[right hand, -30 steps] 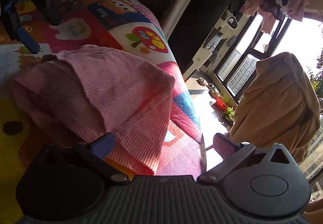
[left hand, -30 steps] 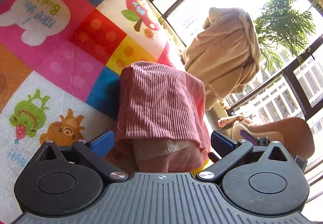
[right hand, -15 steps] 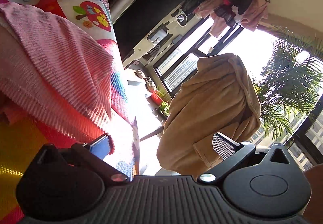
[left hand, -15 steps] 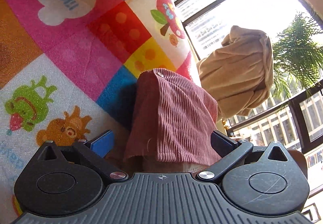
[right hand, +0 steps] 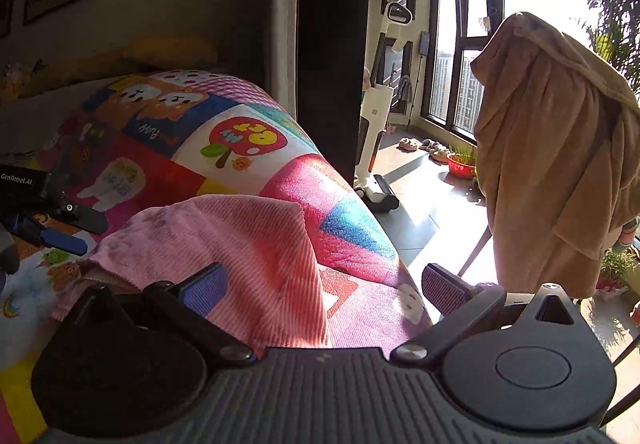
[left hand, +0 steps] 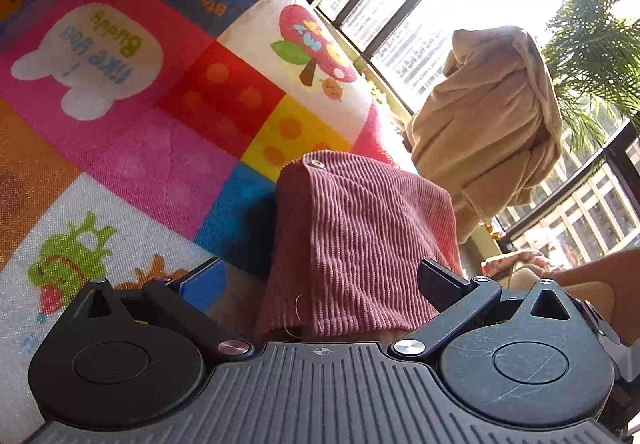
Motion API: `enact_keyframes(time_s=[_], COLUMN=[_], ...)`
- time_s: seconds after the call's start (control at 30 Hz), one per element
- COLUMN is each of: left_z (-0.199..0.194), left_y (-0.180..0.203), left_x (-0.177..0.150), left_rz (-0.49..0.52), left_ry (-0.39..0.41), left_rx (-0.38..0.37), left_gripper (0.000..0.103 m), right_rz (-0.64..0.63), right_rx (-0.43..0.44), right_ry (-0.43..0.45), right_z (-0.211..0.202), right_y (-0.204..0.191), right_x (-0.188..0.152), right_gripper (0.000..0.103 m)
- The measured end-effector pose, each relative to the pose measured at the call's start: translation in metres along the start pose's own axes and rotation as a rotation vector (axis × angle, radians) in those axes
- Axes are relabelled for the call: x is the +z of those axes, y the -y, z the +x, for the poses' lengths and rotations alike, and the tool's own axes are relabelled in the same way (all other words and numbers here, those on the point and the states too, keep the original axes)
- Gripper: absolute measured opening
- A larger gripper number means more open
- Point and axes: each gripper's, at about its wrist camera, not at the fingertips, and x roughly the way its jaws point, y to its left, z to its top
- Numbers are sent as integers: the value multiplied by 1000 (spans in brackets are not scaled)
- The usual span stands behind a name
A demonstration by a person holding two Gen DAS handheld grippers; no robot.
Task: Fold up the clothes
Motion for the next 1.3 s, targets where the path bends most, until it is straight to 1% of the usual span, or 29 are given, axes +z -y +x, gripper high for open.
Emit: enact_keyframes(time_s=[0.07,0.13,0.17,0.2,0.27,0.37,0.43,0.47,0.53,0.57,0.63,0.73,0.8,0.9,1.03,1.1,1.17,1.2,1.27,1.3], left_z=[8,13,12,9,4,-12,-18,-17,-5,2,22,49,50,49,47,45,43,42,41,41], left_y=[6,8,7,4,0,-13,-23,-26,-28,-27,-22,-19,-14,-8,-8,-9,-10,-11,-15,-16], left_x=[-5,-15,-16,-18,-20,-6,8,14,26,30,31,22,13,7,-1,-6,-9,-8,-7,-7], left_rz=[55,129,139,145,156,79,6,-25,-62,-64,-49,-49,5,87,119,127,131,124,108,101], left_ry=[-24,-41,-42,-41,-40,4,38,46,43,39,16,-45,-11,-2,31,53,66,69,70,71], left_rx=[52,116,119,116,109,-3,-64,-82,-116,-126,-137,-143,-139,-123,-126,-131,-134,-142,-157,-164], left_gripper=[103,103,103,103,103,103,103,103,103,103,103,103,103,103,103,103,103,103,103,103], right_rz=[11,9,5,-1,-30,-55,-93,-111,-144,-145,-141,-124,-115,-104,-100,-71,8,56,130,146], right_rx=[16,1,-10,-23,-62,-80,-91,-98,-110,-111,-111,-110,-107,-102,-94,-58,10,28,29,15], right_ry=[-3,-32,-50,-73,-152,-200,-184,-181,-176,-177,-177,-178,-180,-183,-181,-184,-176,-152,-105,-92], right_z=[16,37,48,59,81,93,91,91,91,91,90,89,89,89,88,86,78,72,64,64], right_y=[-10,-20,-25,-30,-40,-50,-57,-59,-64,-65,-64,-61,-59,-57,-56,-48,-32,-23,-11,-9], right_x=[5,5,5,3,-6,-23,-27,-28,-29,-29,-30,-30,-30,-30,-30,-26,-17,-10,7,16], right_gripper=[103,103,103,103,103,103,103,103,103,103,103,103,103,103,103,103,103,103,103,103])
